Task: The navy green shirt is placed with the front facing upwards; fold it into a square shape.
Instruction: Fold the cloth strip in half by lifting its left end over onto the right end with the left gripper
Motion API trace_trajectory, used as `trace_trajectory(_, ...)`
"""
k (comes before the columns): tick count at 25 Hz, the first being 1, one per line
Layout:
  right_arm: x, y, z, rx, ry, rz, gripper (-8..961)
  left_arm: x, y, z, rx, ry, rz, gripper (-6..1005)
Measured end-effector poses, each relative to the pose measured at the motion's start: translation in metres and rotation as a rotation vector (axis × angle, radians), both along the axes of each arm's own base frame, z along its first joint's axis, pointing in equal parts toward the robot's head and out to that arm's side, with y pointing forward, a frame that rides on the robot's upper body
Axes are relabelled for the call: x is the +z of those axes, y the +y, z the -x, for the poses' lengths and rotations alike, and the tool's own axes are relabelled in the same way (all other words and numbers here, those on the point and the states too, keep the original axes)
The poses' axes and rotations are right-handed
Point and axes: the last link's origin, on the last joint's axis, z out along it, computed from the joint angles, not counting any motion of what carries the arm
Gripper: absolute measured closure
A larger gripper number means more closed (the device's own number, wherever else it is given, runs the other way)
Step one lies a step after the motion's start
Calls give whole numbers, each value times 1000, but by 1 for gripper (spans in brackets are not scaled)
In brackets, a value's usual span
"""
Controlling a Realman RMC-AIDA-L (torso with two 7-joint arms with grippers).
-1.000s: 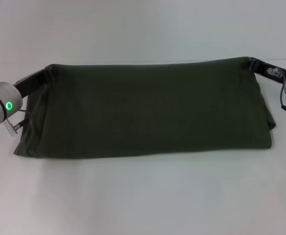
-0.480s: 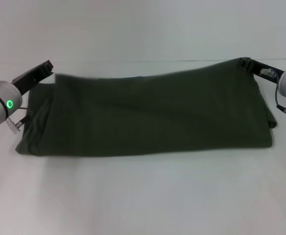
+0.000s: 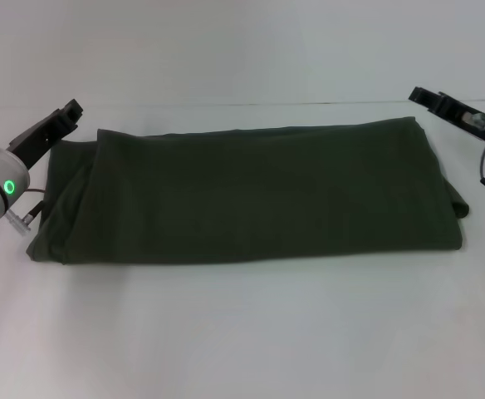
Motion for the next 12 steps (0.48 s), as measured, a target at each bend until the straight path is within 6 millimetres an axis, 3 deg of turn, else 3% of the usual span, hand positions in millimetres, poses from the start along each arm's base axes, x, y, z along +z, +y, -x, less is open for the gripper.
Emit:
trace_trajectory(6,13,-11,-4,72,92,-10,315,14,-15,-2,-111,-123,18,682)
trace_trajectory(9,21,-20,-3,134,151,13,249,24,-30,0,-165,-174,45,671)
trace_trajectory(12,25,-31,1,216,200,60,147,34,-49,4,-237,-197,61,583)
